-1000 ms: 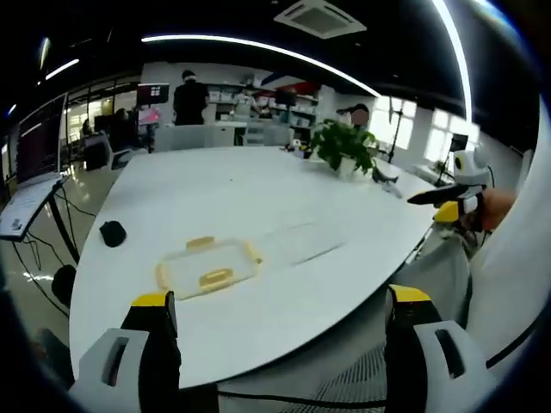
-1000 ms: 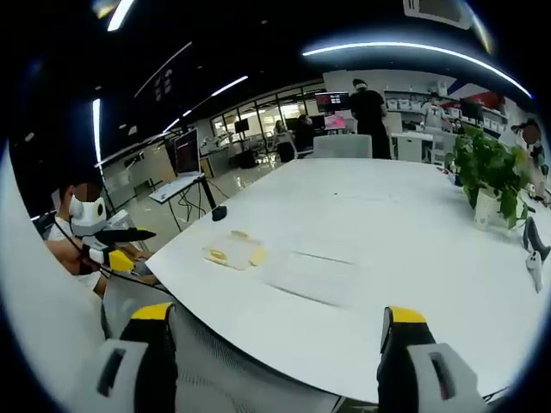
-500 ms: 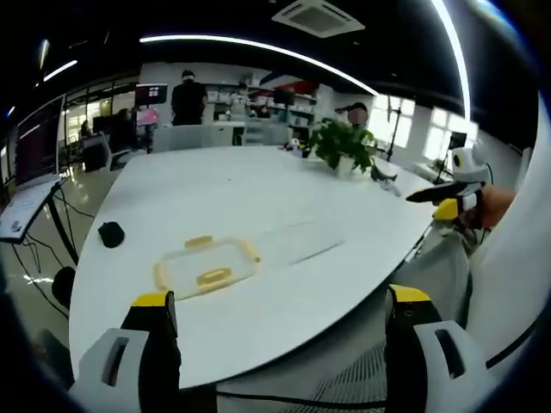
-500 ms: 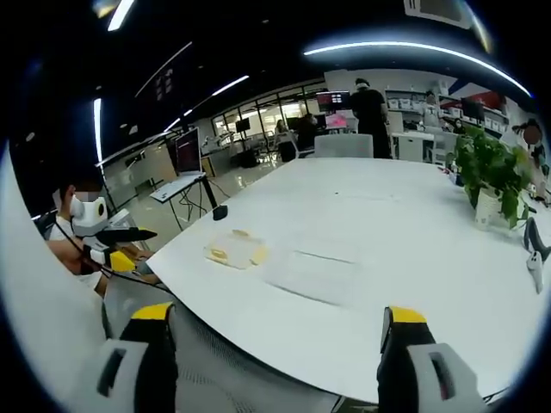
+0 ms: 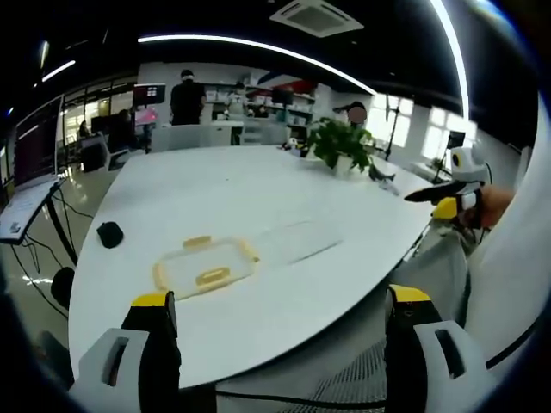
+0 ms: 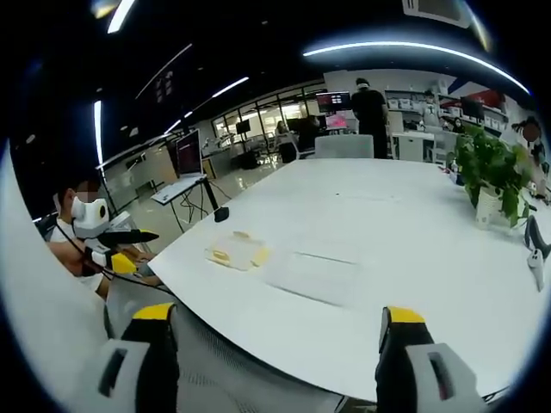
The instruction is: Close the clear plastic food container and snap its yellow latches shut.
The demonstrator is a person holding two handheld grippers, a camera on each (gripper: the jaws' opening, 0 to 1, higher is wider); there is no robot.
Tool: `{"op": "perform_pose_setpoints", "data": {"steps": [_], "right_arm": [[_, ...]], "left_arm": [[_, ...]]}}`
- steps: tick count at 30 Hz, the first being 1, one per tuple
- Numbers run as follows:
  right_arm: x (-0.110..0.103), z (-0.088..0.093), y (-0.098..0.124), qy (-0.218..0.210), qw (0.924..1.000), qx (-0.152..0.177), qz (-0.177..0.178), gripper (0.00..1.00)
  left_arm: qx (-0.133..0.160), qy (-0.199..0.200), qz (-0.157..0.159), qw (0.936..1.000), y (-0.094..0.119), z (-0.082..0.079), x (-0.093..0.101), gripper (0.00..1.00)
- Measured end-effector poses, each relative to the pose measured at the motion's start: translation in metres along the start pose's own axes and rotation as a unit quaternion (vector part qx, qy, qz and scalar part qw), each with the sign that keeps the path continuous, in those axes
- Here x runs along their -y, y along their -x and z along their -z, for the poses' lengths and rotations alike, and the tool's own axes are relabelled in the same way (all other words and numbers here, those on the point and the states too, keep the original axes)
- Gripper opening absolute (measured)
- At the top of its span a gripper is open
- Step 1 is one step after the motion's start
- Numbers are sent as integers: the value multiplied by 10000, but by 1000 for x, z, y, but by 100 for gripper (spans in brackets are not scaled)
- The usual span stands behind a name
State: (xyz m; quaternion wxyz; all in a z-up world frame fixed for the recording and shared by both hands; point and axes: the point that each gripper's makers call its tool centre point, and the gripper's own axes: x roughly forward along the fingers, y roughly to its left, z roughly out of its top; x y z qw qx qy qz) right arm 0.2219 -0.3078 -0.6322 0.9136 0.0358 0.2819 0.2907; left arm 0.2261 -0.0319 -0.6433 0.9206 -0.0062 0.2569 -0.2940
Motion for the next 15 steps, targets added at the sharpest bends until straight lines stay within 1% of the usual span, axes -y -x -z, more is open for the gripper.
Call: {"op": "perform_pose_setpoints", "data": {"steps": [15], "right_arm": [[4,-2,0,49,10000,-7,11,97]], "left_arm": [[-15,-21,18,10000,-2,-1,-1,99]]}}
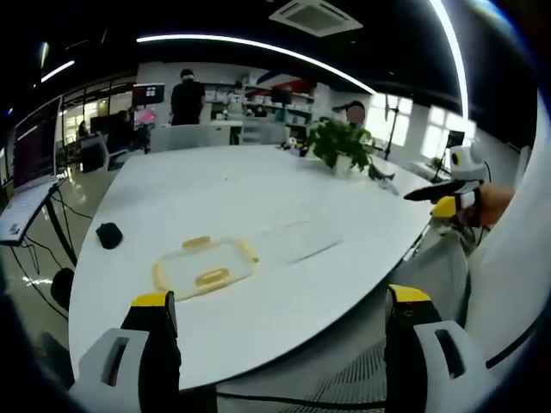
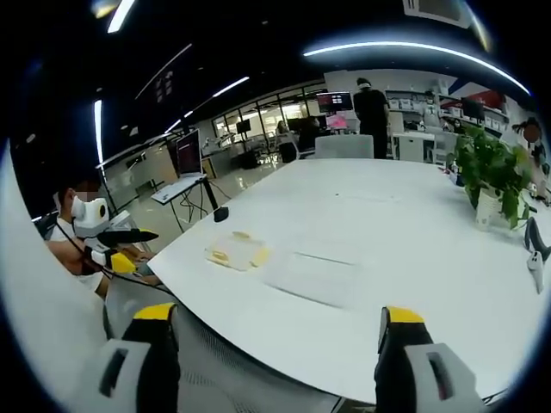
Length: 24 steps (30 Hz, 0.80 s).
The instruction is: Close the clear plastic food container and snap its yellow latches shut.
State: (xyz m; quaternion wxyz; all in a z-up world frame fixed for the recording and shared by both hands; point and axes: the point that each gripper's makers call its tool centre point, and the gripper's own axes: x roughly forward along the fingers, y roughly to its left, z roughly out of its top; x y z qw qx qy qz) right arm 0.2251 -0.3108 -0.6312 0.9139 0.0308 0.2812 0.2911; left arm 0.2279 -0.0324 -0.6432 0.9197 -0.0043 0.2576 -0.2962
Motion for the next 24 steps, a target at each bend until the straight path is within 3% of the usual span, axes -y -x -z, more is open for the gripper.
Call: {"op": "perform_pose_setpoints", "data": {"steps": [24], "right_arm": [[-4,-6,-9,125,9999,-47,-18,94]], "left_arm": [[-81,-276,1,9996,0,1,-12,97]]}}
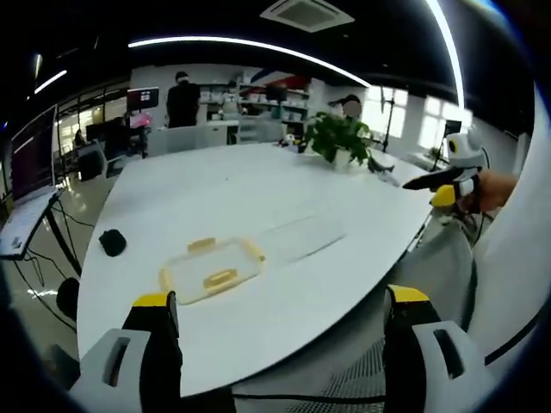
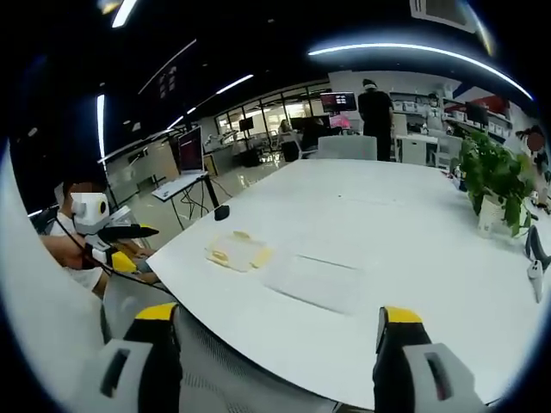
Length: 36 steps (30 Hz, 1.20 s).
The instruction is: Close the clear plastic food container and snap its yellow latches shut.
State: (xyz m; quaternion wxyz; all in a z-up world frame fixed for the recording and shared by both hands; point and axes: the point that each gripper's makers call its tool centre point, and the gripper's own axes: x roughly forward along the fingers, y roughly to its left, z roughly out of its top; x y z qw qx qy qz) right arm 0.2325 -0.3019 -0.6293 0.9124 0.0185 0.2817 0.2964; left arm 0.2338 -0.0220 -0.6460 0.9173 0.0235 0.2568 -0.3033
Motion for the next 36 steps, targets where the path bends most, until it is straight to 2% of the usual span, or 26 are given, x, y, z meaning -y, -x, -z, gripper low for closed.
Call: {"op": "perform_pose_setpoints", "data": {"steps": [7,11,26,28,31,33,36], "right_arm": [[-7,-10,-12,162,9999,-28,-49,94],[-13,-17,-19,237,9997,6,-85,94],[-31,-29,-47,845,9960,-124,-250,92],[-34,-31,-52,975,9947,-130,-303,91],[-40,-30,-58,1064,9931,-242,-434,84],[-41,-33,-63,1134,9924,-265,-408,86],[-45,-37,-70,1283,9903,-295,-453,85]], "left_arm": [[-12,-134,57,9999,-1,-4,-10,97],[-111,-384,126,9991,-2,-3,-12,97],[-310,-820,554,9946,-4,-3,-25,97],[-317,-867,604,9939,-4,-4,-28,96],[-331,-882,718,9930,-5,-5,-34,94],[-330,-876,842,9920,-5,-7,-34,96],[-426,-1006,859,9903,-5,-4,-41,94]]}}
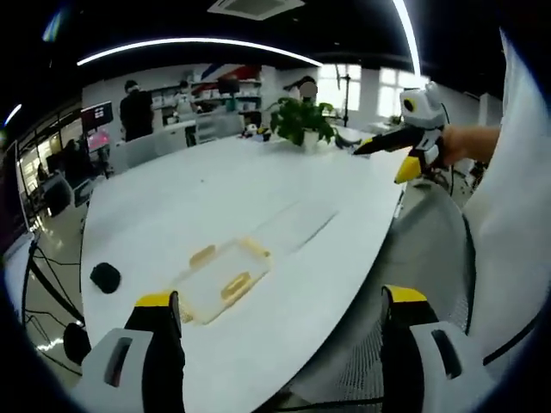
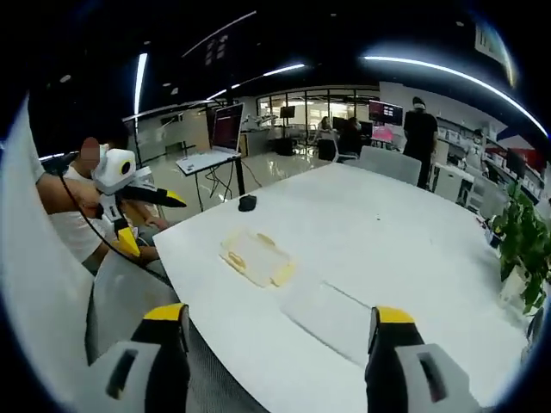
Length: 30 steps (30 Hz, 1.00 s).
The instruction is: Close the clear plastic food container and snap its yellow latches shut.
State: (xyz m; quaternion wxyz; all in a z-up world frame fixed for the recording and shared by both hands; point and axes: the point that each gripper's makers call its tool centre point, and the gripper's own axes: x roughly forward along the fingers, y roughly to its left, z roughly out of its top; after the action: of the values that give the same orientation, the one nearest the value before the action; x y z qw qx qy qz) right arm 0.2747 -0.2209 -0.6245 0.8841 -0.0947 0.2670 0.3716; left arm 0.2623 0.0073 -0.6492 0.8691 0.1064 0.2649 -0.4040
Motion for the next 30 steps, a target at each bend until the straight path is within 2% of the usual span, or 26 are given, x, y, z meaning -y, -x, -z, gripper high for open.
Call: {"op": "perform_pose_setpoints", "data": {"steps": [6,11,14,18,20,25,30], "right_arm": [[-2,-3,-16,261,9995,-156,-92,81],[-4,-4,-28,481,9983,-273,-174,78],[-4,-7,-35,773,9961,-334,-249,73],[-7,-14,-46,990,9939,-254,-402,69],[-8,-16,-50,1084,9928,-231,-454,65],[-11,-23,-62,1312,9897,-180,-550,63],[-9,-21,-71,1481,9868,-292,-592,62]], "left_arm": [[-62,-64,34,10000,-1,4,-15,95],[-118,-162,37,9998,-2,8,-25,92],[-207,-90,106,9997,-5,12,-28,93],[-312,-300,167,9989,-10,16,-34,86],[-313,-265,185,9990,-11,16,-37,87],[-368,-353,193,9985,-13,17,-47,84],[-353,-355,120,9987,-15,16,-58,84]]}}
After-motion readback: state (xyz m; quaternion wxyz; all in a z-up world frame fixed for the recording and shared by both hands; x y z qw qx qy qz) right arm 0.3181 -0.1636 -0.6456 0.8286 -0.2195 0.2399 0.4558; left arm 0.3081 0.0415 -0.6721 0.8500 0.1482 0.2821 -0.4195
